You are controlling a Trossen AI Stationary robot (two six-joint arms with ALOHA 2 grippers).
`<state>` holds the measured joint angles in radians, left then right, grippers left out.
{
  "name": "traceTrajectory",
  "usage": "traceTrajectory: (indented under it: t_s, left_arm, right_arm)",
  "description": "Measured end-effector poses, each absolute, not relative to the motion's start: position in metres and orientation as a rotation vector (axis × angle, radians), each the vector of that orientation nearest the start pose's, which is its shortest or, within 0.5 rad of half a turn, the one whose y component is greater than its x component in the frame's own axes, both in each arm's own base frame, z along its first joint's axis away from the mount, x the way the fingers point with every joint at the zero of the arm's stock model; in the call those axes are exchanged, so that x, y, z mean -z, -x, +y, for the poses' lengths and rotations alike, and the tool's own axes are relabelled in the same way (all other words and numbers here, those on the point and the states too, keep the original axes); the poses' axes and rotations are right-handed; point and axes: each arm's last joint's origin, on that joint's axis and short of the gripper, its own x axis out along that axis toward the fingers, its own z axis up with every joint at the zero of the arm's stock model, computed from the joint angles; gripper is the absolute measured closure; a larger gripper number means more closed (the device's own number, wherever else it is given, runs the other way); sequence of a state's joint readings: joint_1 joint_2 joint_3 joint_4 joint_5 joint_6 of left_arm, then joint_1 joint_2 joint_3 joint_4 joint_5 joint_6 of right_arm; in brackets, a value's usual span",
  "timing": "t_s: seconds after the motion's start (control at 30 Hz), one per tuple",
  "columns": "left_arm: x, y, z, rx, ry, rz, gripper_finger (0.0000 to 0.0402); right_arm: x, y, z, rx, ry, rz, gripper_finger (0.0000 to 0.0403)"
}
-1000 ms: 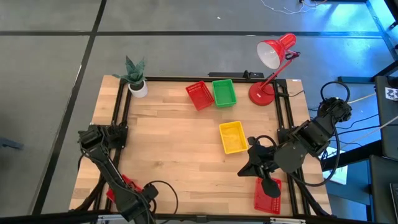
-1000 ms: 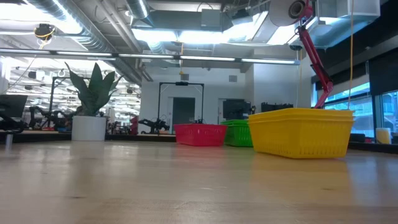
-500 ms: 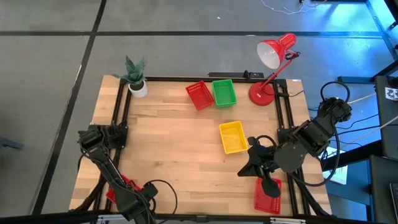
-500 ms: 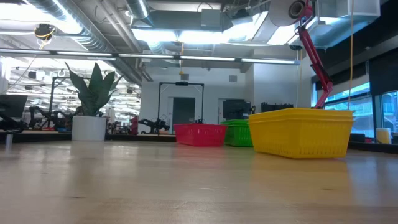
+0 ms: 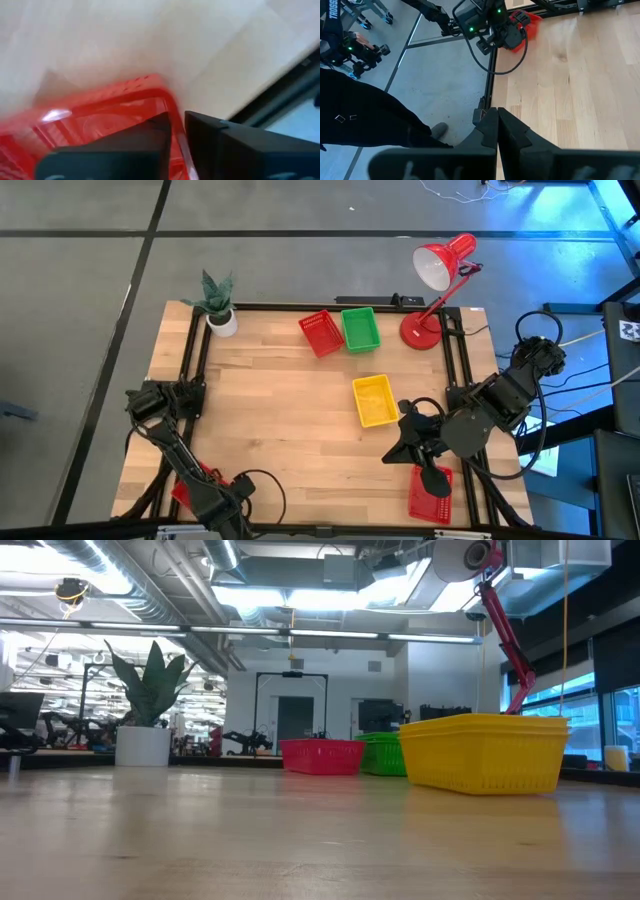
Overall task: Stack baskets by color
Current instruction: Stack the bottom left red bin on the top red bin
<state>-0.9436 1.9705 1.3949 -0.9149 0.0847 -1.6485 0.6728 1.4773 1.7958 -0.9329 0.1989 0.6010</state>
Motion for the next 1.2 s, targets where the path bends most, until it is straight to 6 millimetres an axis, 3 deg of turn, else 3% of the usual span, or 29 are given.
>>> traceTrajectory:
  t_s: [0.07,0.27,0.43,0.57,0.77,0.93,1.07,1.2]
  left_arm:
    - [-0.167,-0.218,-0.296,-0.449,0.611,1.567,0.0391]
    - [-0.171,-0.24,-0.273,-0.398,0.486,1.606,0.04]
    - [-0.2,-0.267,-0.244,-0.347,0.281,1.624,0.0401]
    - [-0.224,-0.295,-0.209,-0.311,0.137,1.611,0.0401]
    - [-0.259,-0.34,-0.139,-0.323,0.047,1.541,0.0401]
    - [-0.295,-0.37,-0.066,-0.4,0.088,1.413,0.0401]
    - [-0.318,-0.385,-0.004,-0.486,0.152,1.282,0.0401]
    - [-0.325,-0.392,0.048,-0.485,0.198,1.186,0.0402]
  right_arm:
    - [-0.445,-0.229,0.175,-0.272,-0.312,0.673,0.0402]
    - [-0.444,-0.228,0.173,-0.24,-0.291,0.67,0.0402]
    - [-0.443,-0.228,0.17,-0.161,-0.265,0.645,0.0402]
    - [-0.446,-0.223,0.162,-0.123,-0.253,0.641,0.0402]
    - [-0.449,-0.203,0.143,0.014,-0.206,0.663,0.0402]
    - [-0.454,-0.184,0.126,0.097,-0.227,0.673,0.0402]
    - [-0.459,-0.173,0.117,0.104,-0.231,0.654,0.0402]
    - [-0.465,-0.164,0.109,0.118,-0.238,0.615,0.0402]
